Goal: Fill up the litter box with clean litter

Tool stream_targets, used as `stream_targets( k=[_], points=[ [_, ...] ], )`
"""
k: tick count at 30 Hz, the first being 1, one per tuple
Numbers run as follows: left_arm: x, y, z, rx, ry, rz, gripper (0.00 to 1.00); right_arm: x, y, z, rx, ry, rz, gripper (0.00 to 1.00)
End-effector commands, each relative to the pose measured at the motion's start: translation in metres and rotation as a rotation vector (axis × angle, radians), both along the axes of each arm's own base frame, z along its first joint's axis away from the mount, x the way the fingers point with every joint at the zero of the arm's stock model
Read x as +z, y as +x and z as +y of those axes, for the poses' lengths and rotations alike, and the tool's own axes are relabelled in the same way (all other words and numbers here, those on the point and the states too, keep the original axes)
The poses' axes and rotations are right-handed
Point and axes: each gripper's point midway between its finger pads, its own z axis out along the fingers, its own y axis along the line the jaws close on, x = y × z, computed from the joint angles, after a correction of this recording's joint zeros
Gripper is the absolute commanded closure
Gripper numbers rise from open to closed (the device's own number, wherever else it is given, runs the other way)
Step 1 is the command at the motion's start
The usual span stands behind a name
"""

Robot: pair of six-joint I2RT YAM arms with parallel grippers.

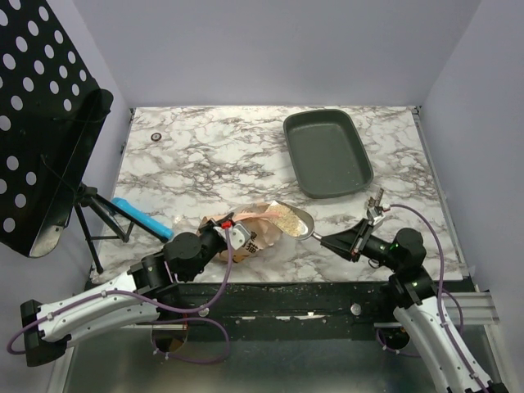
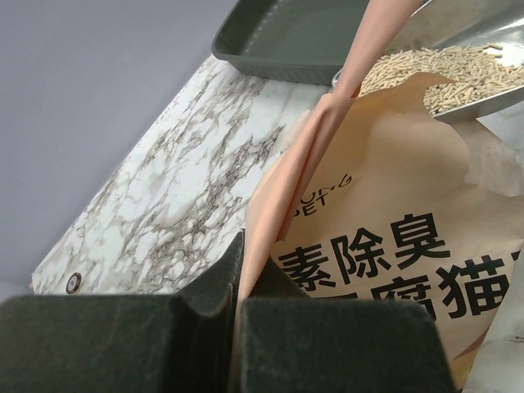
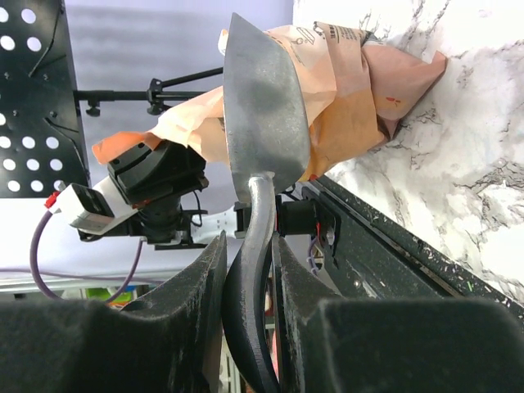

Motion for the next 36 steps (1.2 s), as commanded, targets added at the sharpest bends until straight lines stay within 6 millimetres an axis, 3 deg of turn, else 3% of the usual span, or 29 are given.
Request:
stream_targets(
  k=[1,10,18,24,30,36],
  points=[
    [0.034,0.003,0.001,0.03,-0.156,-0.055,1.0,0.007,0.004,-0.004,-0.048,0.04,0.013,1.0],
    [0.037,0.004,0.005,0.051,-0.169,-0.065,1.0,0.026,0.01,-0.011,-0.129,0.148,0.015,1.0],
    [0.032,0.006,0.003,0.055,-0.151,-0.055,1.0,0.067,0.037,-0.019,-0.23,0.253,-0.096,1.0],
    [0.033,0.005,0.003,0.05,-0.158,-0.058,1.0,0.087,0.066,-0.026,-0.32,0.31,-0.189,0.99],
    [0.034,0.004,0.004,0.047,-0.166,-0.06,1.0,0.091,0.094,-0.04,-0.455,0.315,-0.274,1.0],
    [0.036,0.003,0.005,0.045,-0.176,-0.061,1.0,0.08,0.123,-0.047,-0.56,0.23,-0.269,1.0]
  ],
)
